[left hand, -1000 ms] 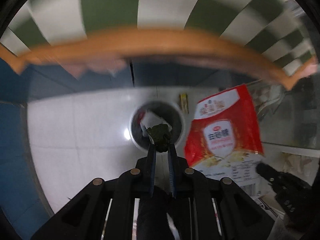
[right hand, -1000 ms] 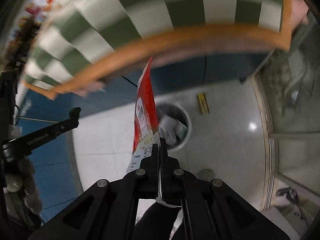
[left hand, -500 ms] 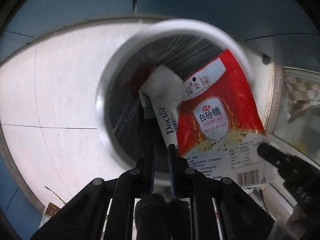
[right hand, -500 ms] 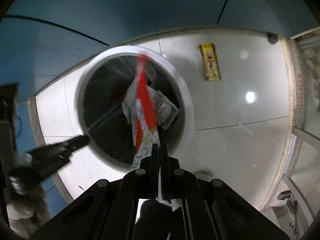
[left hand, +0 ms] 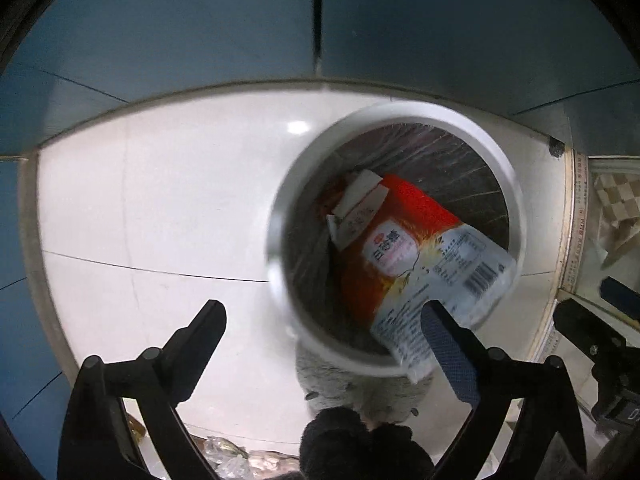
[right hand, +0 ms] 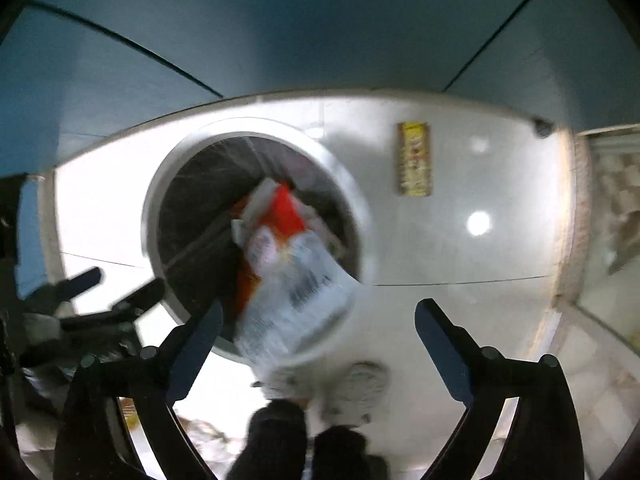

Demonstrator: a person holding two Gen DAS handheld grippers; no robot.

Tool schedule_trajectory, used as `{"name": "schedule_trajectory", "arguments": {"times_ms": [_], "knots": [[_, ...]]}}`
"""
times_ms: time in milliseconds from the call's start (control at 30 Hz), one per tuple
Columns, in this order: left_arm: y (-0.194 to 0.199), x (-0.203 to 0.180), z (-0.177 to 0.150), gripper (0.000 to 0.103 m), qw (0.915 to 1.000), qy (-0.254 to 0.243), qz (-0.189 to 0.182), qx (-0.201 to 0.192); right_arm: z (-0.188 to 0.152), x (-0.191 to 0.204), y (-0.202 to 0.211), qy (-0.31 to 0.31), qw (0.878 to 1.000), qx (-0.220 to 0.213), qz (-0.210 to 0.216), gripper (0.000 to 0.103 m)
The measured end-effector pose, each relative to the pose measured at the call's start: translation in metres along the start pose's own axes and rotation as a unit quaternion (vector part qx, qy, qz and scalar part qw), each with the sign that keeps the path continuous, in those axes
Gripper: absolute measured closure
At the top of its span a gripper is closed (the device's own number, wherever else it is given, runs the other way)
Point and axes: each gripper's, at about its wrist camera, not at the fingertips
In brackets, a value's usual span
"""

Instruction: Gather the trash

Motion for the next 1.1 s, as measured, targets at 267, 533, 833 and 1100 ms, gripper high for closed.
{"name": "schedule_trajectory", "arguments": {"times_ms": [267, 533, 833, 1100], "knots": [[0.097, 0.026, -0.038, 0.003, 0.9981, 0.027, -0.014, -0.053, -0.049, -0.005, 0.078, -0.005, 0.999, -0.039, -0.024, 0.000], [0.221, 0.029, -0.101, 0.003, 0.9937, 0.030, -0.022, -0.106, -0.118, 0.006, 0.210, 0.015, 0.993, -0.113, -0.043, 0.000], [0.371, 0.039, -0.187, 0.003, 0.9857, 0.032, -0.076, -0.147, -0.208, 0.002, 0.394, 0.005, 0.983, -0.185, 0.013, 0.000], [0.511, 0.049, -0.249, 0.003, 0.9684, -0.004, -0.134, -0.210, -0.288, 0.013, 0.551, 0.040, 0.970, -0.234, 0.059, 0.000]]}}
Point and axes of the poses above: each gripper's, at about its wrist camera, not at the fingertips, and y roughly against the way its jaws point, x to its left, z to its top, and after that the axes turned 8 degrees about y, right-handed
